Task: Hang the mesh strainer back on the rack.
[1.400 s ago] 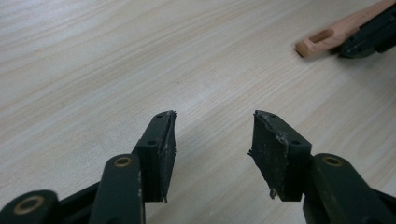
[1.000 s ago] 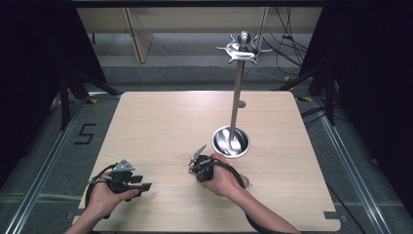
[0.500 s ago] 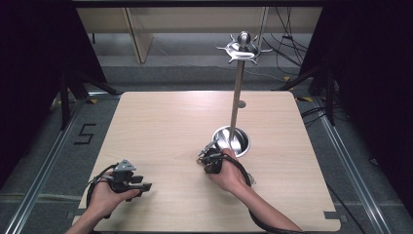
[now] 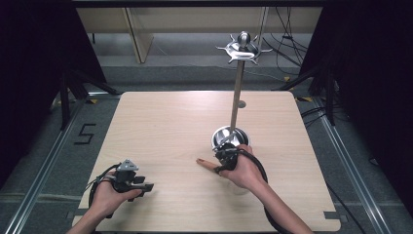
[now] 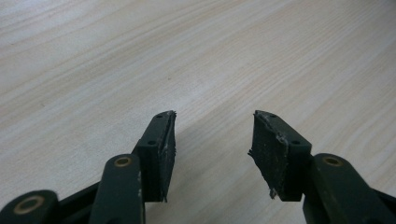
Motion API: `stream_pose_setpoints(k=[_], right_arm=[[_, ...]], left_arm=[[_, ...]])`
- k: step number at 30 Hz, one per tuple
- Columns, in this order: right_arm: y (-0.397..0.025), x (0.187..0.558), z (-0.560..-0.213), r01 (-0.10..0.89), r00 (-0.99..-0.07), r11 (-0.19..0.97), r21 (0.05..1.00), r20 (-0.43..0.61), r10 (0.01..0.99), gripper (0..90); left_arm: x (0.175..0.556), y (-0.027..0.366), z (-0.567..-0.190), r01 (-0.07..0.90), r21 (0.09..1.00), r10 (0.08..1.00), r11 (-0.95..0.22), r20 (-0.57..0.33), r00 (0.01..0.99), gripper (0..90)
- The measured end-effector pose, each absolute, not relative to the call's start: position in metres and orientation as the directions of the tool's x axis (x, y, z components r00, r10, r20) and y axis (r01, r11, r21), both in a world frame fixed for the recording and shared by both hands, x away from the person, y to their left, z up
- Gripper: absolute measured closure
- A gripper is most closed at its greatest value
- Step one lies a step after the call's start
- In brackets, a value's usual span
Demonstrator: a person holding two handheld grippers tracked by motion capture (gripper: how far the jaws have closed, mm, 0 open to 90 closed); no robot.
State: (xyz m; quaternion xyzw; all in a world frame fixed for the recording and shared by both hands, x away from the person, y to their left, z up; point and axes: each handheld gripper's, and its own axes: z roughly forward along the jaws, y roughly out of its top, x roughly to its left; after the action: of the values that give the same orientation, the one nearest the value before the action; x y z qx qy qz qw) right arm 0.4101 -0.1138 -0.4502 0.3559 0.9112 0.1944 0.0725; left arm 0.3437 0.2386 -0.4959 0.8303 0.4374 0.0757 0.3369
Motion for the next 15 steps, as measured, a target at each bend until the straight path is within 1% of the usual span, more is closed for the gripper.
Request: stream_pose_setpoints(k=[4,5,6,7,12,13,15], right_arm=[[-0.1233,0.4135,-0.4503,0.631,-0.739,0.681,0.371,0.02,0.673,57.9],[-0.125,0.4131,-0.4501,0.646,-0.731,0.675,0.357,0.034,0.682,57.9],[-0.1262,0.4133,-0.4504,0.643,-0.736,0.68,0.352,0.037,0.676,57.9],[-0.1264,0.4142,-0.4525,0.635,-0.746,0.693,0.341,0.04,0.665,57.2],[-0.1221,0.4166,-0.4559,0.613,-0.772,0.723,0.317,0.048,0.634,54.5],[-0.1209,0.4176,-0.457,0.608,-0.778,0.731,0.311,0.048,0.627,54.4],[-0.1196,0.42,-0.459,0.597,-0.786,0.741,0.306,0.037,0.617,54.4]], left_arm=[[0.3436,0.2406,-0.4952,0.683,0.621,0.782,-0.385,-0.173,0.598,48.6],[0.3441,0.2407,-0.4949,0.679,0.626,0.781,-0.384,-0.172,0.6,48.6],[0.3453,0.2416,-0.4946,0.676,0.621,0.776,-0.398,-0.165,0.609,48.6],[0.3463,0.2393,-0.4956,0.68,0.623,0.778,-0.387,-0.176,0.603,48.5],[0.347,0.2366,-0.4964,0.682,0.619,0.78,-0.389,-0.173,0.602,48.4],[0.3462,0.2376,-0.4954,0.677,0.614,0.77,-0.406,-0.169,0.615,48.4],[0.3454,0.2384,-0.4964,0.677,0.625,0.774,-0.389,-0.178,0.608,48.3]])
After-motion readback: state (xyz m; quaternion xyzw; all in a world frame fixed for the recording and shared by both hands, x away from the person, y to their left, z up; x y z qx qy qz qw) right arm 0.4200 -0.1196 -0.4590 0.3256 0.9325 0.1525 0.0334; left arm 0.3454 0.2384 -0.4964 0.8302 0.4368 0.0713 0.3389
